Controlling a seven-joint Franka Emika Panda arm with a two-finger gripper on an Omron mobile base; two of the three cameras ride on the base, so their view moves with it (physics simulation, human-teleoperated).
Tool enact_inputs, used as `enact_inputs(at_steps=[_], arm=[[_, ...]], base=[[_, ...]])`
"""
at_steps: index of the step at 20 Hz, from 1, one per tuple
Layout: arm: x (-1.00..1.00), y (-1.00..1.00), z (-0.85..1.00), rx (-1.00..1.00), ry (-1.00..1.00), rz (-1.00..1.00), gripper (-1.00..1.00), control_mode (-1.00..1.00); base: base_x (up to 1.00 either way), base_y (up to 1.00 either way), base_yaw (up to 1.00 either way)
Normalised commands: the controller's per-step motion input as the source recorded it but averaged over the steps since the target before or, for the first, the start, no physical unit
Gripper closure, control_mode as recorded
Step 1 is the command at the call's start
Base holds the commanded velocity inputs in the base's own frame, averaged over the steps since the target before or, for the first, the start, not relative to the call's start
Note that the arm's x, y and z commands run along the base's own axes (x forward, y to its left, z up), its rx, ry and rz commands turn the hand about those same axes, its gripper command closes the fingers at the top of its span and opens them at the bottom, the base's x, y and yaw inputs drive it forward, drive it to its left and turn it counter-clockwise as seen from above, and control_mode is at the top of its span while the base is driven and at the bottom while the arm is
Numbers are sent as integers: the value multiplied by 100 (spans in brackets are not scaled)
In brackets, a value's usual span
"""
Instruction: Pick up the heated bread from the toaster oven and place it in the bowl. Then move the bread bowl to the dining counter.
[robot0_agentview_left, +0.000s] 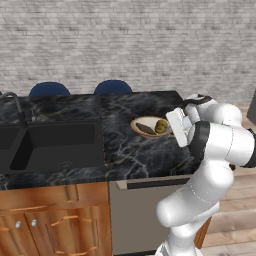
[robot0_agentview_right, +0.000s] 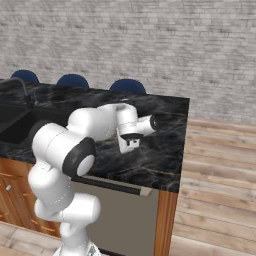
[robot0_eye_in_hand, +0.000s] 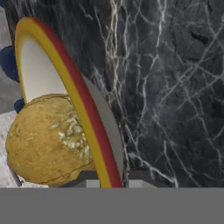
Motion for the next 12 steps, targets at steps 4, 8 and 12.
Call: enact_inputs(at_steps=[4,8,12], arm=[[3,3,-61,-13,5,0,100,-100],[-6,0,-47,-10,5,0,100,-100],[-1,0,-43,-8,1,0,100,-100]], base=[[0,0,0],[0,0,0],[0,0,0]])
